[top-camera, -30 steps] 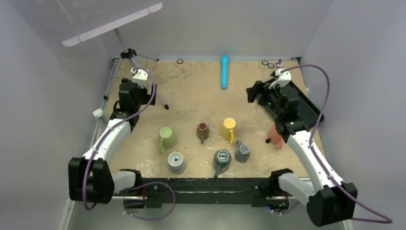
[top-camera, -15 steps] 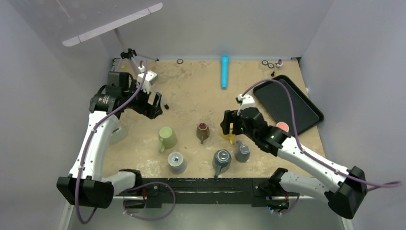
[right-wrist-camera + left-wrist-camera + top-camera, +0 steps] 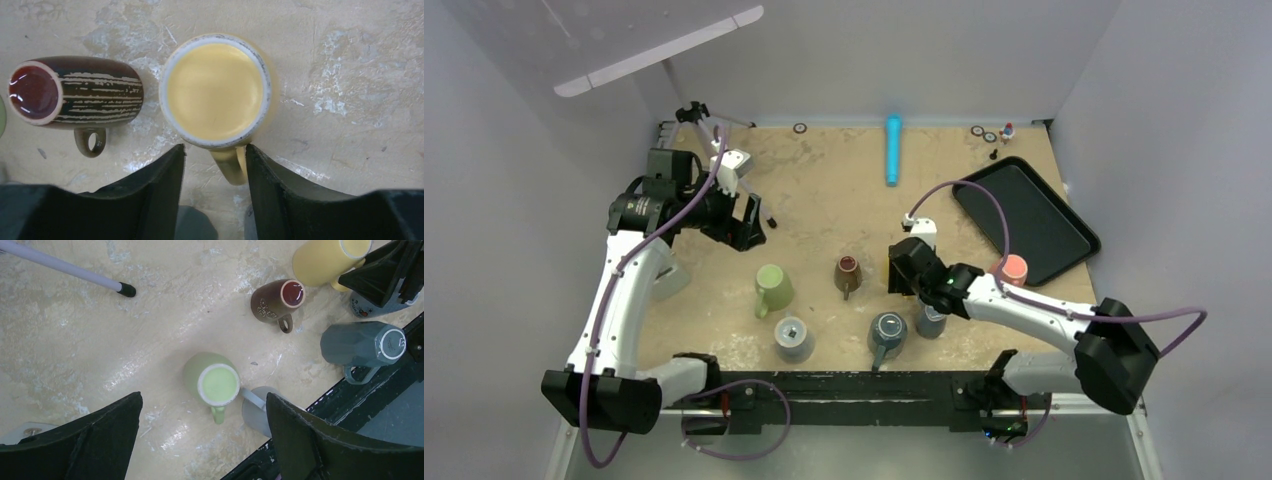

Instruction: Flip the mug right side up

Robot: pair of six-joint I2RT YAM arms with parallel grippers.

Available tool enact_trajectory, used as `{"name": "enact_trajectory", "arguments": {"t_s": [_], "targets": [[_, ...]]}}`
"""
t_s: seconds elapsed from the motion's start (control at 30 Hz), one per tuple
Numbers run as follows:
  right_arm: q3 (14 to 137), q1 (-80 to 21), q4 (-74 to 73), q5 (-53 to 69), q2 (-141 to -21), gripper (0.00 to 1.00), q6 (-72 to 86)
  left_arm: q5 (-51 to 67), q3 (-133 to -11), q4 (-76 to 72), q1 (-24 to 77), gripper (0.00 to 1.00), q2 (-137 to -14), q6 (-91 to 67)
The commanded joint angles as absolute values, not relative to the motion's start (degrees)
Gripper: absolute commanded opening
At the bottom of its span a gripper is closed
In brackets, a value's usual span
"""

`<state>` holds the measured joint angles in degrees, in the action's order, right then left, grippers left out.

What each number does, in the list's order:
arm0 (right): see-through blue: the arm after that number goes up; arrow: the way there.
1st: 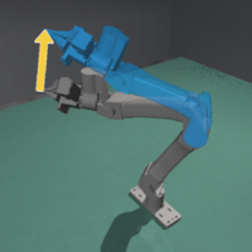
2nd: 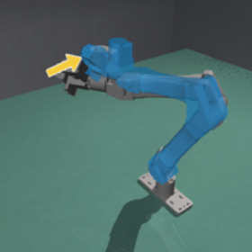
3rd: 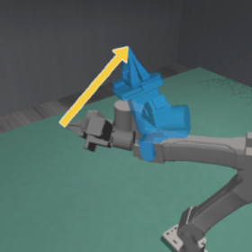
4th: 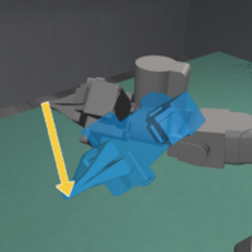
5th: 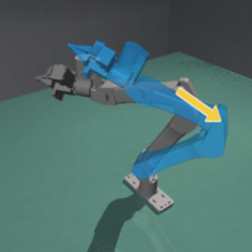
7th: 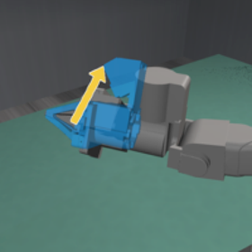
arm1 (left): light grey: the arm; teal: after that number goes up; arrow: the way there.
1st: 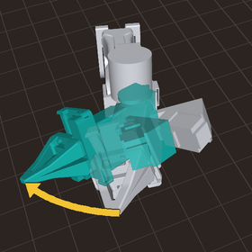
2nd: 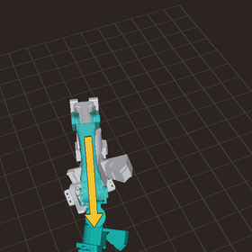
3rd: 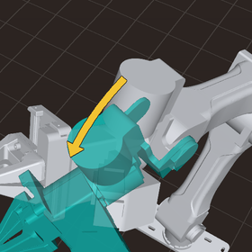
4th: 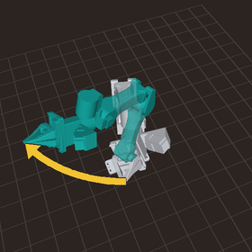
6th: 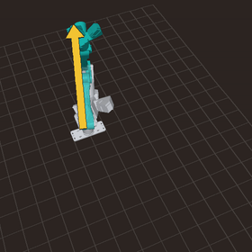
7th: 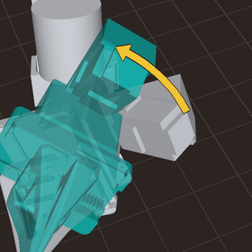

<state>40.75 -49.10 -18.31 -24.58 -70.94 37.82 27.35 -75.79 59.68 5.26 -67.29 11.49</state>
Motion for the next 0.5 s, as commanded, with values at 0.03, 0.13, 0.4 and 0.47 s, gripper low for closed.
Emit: {"name": "enact_trajectory", "arguments": {"t_s": [0.03,0.13,0.4,0.47], "targets": [[40.17,-49.09,-13.81,-28.41,-73.73,0.45,39.17,27.95,-77.06,60.15,5.02,0.96,-66.81,10.56],[40.51,-49.04,-12.89,-29.31,-75.09,0.37,38.51,28.10,-77.44,60.53,5.01,0.95,-66.69,11.15],[42.54,-46.52,-9.49,-29.18,-80.73,0.00,34.78,27.50,-79.70,61.02,5.01,0.90,-67.01,10.64],[43.72,-46.29,-10.22,-29.12,-79.92,0.00,33.38,27.43,-81.22,61.40,5.01,0.89,-67.45,9.73]]}}
